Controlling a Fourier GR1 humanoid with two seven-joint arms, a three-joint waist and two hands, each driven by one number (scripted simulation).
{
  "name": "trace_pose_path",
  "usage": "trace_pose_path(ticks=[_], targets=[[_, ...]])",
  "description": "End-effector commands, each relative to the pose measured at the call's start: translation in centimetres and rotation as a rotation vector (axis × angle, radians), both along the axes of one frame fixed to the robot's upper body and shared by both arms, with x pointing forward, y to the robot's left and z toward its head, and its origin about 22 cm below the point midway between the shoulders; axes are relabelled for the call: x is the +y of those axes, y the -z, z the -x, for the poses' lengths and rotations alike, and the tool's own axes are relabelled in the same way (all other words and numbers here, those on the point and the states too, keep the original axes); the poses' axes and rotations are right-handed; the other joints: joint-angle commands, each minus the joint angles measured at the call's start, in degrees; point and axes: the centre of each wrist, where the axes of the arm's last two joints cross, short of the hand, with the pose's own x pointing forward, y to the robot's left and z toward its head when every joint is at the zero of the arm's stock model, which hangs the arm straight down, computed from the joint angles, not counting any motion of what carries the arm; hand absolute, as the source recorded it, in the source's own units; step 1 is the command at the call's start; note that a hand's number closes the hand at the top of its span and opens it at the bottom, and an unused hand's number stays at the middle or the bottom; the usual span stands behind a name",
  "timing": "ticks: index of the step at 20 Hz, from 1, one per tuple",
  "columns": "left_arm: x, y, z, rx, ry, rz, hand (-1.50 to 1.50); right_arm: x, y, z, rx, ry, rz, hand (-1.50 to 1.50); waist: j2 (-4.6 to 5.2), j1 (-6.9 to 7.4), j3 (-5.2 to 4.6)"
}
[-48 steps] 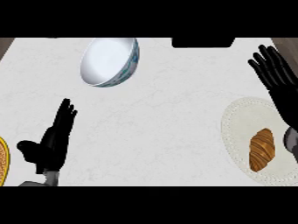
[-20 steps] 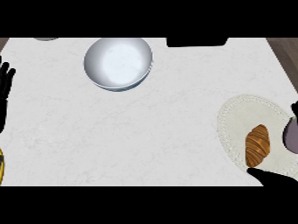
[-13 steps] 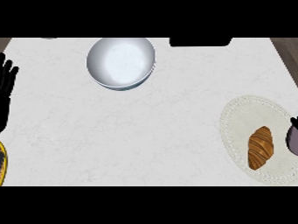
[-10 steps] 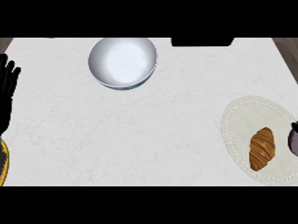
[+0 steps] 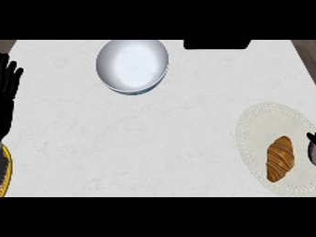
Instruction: Pick the croissant from the placemat and place it in the bowl
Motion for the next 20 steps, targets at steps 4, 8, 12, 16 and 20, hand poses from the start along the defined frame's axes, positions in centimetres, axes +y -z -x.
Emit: trace_pose_path(ticks=[4,8,12,16,20], targets=[[-0.3,0.3,0.1,0.024,0.022,0.031,0.00,-1.5,2.4,-2.0,0.053,0.017,-0.017,-1.50,0.03,0.27,0.04],[0.1,-0.6,-0.6,0.014,0.013,-0.003,0.00,-2.0,4.6,-1.7,0.065,0.036,-0.023,-1.50,0.02,0.01,0.04],[-1.2,0.3,-0.4,-0.007,0.001,-0.011,0.00,-4.4,6.8,-2.1,0.064,0.057,-0.019,-1.50,0.02,-0.11,0.05],[0.3,-1.6,0.0,-0.015,0.009,0.005,0.00,-5.5,8.4,-2.6,0.061,0.053,-0.020,-1.50,-0.01,0.08,0.05],[0.5,-0.2,-0.3,0.003,-0.008,-0.004,0.00,-3.3,9.9,-3.1,0.028,0.012,-0.039,-1.50,0.02,0.07,0.04]])
